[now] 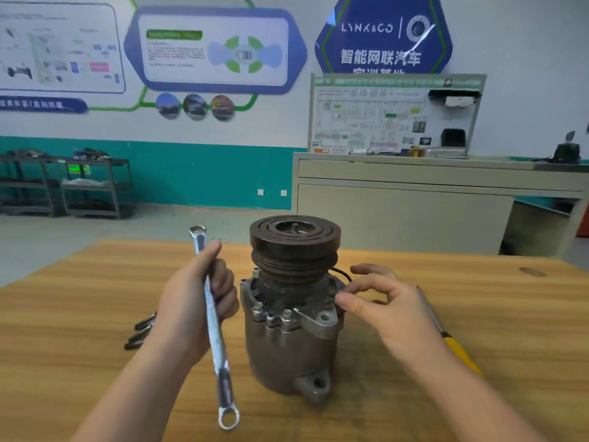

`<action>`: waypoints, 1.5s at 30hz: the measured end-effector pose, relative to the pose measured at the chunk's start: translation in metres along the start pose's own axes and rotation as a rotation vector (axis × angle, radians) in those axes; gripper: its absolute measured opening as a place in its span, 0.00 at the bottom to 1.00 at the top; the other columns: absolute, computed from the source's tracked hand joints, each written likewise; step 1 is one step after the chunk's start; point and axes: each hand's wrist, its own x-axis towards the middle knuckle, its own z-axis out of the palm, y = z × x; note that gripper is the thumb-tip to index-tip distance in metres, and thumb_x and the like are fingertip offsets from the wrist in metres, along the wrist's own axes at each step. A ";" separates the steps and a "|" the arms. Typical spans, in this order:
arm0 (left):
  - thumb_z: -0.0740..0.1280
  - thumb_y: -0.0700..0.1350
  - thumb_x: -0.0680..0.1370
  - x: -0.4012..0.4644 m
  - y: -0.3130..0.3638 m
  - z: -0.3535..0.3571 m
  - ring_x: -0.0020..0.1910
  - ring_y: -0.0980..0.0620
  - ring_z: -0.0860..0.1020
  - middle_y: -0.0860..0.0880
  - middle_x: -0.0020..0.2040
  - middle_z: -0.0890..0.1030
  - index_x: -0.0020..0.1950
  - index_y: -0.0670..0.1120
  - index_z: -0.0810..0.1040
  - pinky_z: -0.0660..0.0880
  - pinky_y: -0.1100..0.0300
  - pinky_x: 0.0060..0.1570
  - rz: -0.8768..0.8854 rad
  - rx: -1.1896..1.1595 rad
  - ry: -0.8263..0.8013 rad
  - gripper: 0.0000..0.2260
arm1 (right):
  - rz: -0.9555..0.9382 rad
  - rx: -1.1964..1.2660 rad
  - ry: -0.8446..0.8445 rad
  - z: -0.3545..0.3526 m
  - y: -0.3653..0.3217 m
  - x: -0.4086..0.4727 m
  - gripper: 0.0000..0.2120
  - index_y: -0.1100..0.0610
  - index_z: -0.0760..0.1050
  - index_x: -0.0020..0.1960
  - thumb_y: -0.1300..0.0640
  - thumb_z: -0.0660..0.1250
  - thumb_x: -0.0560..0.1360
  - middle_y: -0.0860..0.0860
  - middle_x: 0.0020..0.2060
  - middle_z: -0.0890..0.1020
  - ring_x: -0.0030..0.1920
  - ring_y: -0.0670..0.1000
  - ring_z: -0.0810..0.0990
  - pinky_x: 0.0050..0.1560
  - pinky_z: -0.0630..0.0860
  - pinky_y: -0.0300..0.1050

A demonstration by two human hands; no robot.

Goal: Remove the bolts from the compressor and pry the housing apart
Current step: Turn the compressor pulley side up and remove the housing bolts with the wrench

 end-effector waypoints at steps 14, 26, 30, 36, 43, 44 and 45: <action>0.60 0.51 0.82 0.003 -0.014 0.003 0.17 0.54 0.63 0.51 0.21 0.63 0.19 0.49 0.68 0.62 0.64 0.18 -0.017 -0.026 0.201 0.30 | -0.099 0.096 -0.054 0.002 0.006 0.002 0.05 0.38 0.83 0.39 0.44 0.68 0.65 0.41 0.52 0.80 0.56 0.37 0.76 0.51 0.71 0.34; 0.61 0.50 0.81 0.006 -0.020 0.004 0.20 0.55 0.59 0.53 0.24 0.61 0.34 0.47 0.63 0.61 0.64 0.17 -0.081 -0.257 0.308 0.17 | -0.113 0.001 -0.019 0.002 0.004 0.002 0.05 0.39 0.81 0.37 0.43 0.73 0.61 0.40 0.54 0.78 0.60 0.43 0.74 0.51 0.68 0.44; 0.61 0.51 0.81 0.005 -0.021 0.004 0.20 0.55 0.61 0.52 0.24 0.61 0.33 0.47 0.63 0.62 0.64 0.17 -0.082 -0.250 0.293 0.19 | -0.149 -0.044 -0.069 -0.002 0.006 0.002 0.08 0.37 0.82 0.39 0.52 0.73 0.70 0.37 0.57 0.76 0.64 0.45 0.72 0.53 0.69 0.45; 0.61 0.52 0.81 0.005 -0.020 0.005 0.18 0.54 0.62 0.52 0.22 0.61 0.30 0.46 0.63 0.62 0.67 0.18 -0.077 -0.229 0.296 0.22 | -0.128 -0.094 -0.023 0.001 0.003 0.001 0.04 0.38 0.81 0.37 0.41 0.72 0.63 0.37 0.55 0.76 0.62 0.46 0.72 0.49 0.66 0.40; 0.61 0.52 0.81 0.005 -0.021 0.005 0.20 0.55 0.62 0.52 0.23 0.63 0.32 0.47 0.64 0.63 0.64 0.19 -0.059 -0.203 0.306 0.19 | -0.155 -0.103 -0.032 0.002 -0.002 -0.001 0.06 0.34 0.79 0.39 0.40 0.72 0.63 0.35 0.53 0.76 0.60 0.43 0.72 0.49 0.67 0.40; 0.61 0.52 0.81 0.005 -0.021 0.005 0.20 0.55 0.62 0.52 0.23 0.63 0.32 0.47 0.64 0.63 0.64 0.19 -0.058 -0.199 0.303 0.19 | -0.153 -0.093 -0.015 0.002 -0.001 -0.001 0.05 0.35 0.80 0.38 0.40 0.72 0.62 0.36 0.53 0.76 0.60 0.43 0.73 0.49 0.68 0.40; 0.61 0.52 0.81 0.005 -0.021 0.005 0.20 0.55 0.62 0.53 0.23 0.63 0.32 0.47 0.64 0.63 0.64 0.19 -0.054 -0.197 0.304 0.20 | -0.147 -0.082 -0.011 0.001 0.001 0.001 0.04 0.36 0.81 0.38 0.43 0.73 0.64 0.36 0.54 0.77 0.61 0.45 0.73 0.50 0.69 0.41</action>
